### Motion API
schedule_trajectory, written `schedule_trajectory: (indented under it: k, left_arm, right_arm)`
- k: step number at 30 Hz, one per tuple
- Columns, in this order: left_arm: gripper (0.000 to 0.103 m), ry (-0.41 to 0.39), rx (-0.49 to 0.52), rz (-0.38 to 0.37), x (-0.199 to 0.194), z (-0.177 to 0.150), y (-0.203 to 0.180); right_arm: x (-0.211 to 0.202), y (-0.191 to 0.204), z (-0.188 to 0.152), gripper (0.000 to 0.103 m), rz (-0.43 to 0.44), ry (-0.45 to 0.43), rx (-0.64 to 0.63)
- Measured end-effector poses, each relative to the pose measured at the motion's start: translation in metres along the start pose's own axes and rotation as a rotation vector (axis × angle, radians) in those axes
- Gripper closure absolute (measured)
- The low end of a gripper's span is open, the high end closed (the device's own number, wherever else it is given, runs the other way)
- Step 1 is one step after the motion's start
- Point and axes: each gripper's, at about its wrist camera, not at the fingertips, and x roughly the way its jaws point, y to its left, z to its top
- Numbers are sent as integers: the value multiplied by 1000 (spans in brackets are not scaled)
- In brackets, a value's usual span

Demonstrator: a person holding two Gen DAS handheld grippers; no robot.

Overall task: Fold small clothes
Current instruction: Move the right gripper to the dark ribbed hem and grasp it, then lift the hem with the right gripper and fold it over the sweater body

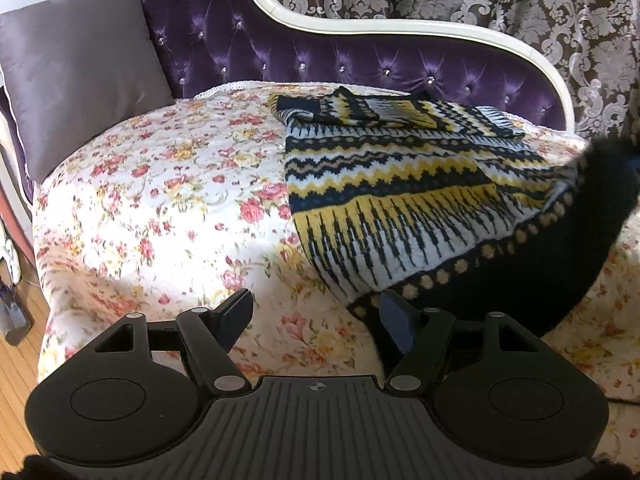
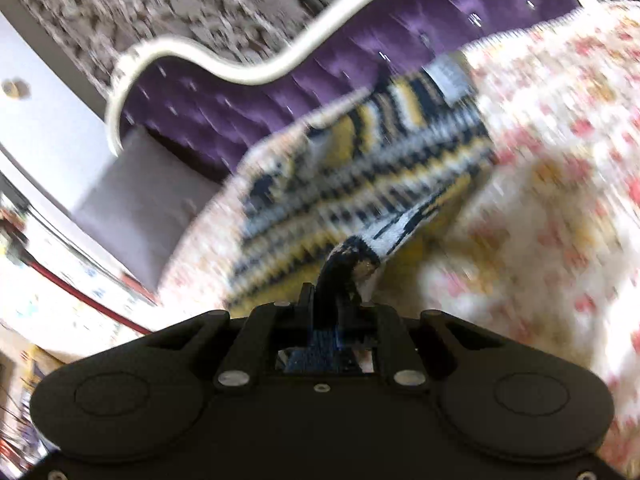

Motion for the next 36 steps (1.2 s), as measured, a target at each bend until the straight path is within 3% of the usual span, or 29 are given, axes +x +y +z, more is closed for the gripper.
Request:
schedule_trajectory:
  k: [6,9,10,11,15,16,17,19,25,31,36]
  left_arm:
    - [34,-13,51,-7,7,10,-3]
    - [34,-4,49,-17,12,14,-3]
    - [34,-6,48,-17,13,15,-3]
    - [34,-6,45,-18,14,15,-3]
    - [34,6,31,-37,19,15,-5]
    - [34,11,31,-43,20,14,-6]
    - [34,14,35,-48,20,13,-8]
    - [34,16,47,-54,20,11,-12]
    - [34,24,42,-60,18,6,-17]
    - [34,24,48,-39,11,2,-18]
    - [34,27,24,-32,11,3,-12]
  right_arm:
    - [18,5,51,94,58,-93,32]
    - [28,2,71,93,52,-108,28]
    - [32,1,75,86,42,-96,23]
    - [36,1,75,86,26,-70,10]
    - [38,2,47,82,-95,38,-95]
    - [38,2,36,65,-130,68,-115]
    - [37,1,25,41,-164,92,-123]
    - [32,-1,1,29,-216,121,-142]
    - [21,12,-39,27,-286,62,-133]
    - [46,21,-52,21,-408,33,-173]
    - [53,4,-59,16,-377,79,-91]
